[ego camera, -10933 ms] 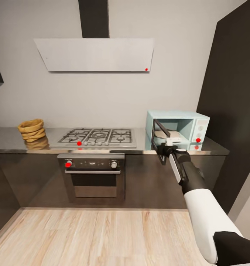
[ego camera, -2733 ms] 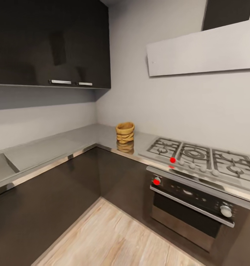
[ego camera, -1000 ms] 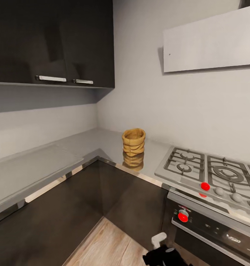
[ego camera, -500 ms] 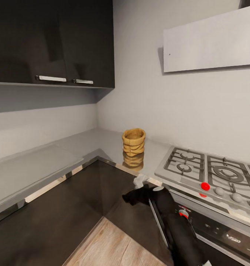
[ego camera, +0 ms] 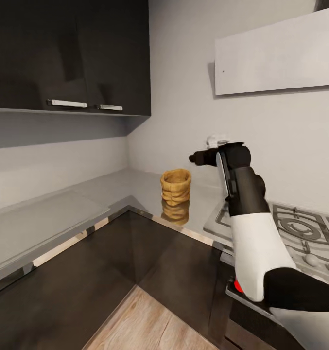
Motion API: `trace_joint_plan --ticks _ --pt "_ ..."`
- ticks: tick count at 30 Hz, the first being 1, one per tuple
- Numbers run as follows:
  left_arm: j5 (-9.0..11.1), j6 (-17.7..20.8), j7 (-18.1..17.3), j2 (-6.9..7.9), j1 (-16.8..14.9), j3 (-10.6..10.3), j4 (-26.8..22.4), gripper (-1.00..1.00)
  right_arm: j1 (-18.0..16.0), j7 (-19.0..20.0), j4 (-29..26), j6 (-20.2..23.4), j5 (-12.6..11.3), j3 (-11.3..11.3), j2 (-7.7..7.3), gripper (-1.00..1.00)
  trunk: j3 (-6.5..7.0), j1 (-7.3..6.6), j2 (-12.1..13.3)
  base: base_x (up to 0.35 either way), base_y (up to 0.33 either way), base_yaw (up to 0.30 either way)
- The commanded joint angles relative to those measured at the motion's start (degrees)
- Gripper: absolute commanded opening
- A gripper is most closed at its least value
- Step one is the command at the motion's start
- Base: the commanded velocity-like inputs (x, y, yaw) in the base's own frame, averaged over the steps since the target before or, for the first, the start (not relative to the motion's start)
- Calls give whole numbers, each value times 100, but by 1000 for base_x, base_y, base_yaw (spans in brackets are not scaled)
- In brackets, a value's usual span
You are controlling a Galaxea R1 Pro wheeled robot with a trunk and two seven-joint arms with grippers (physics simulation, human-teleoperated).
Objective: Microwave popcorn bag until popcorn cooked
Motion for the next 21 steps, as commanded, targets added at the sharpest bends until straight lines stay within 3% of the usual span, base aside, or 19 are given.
trace_joint_plan --ticks 1,4,6,8,10,21 --pt "26 6 -21 -1 1 24 -7 100 -349 -63 330 23 46 -247 2 100 -6 0 -3 0 0 0" --pt "25 6 -21 -1 1 24 -7 100 -1273 -165 1379 23 44 -766 2 100 -6 0 -3 0 0 0" --pt "24 6 -21 -1 1 24 -7 100 -2053 -182 2452 23 43 -880 2 100 -6 0 -3 0 0 0" --pt "24 6 -21 -1 1 24 -7 100 -2638 -190 3190 23 43 -950 2 100 -6 0 -3 0 0 0" --pt "26 6 -21 1 1 26 -7 100 -2935 -194 3441 23 46 -1084 2 100 -6 0 -3 0 0 0" --pt "33 9 -21 -1 1 25 -7 100 -3032 -171 3647 23 35 -1158 2 100 -6 0 -3 0 0 0"
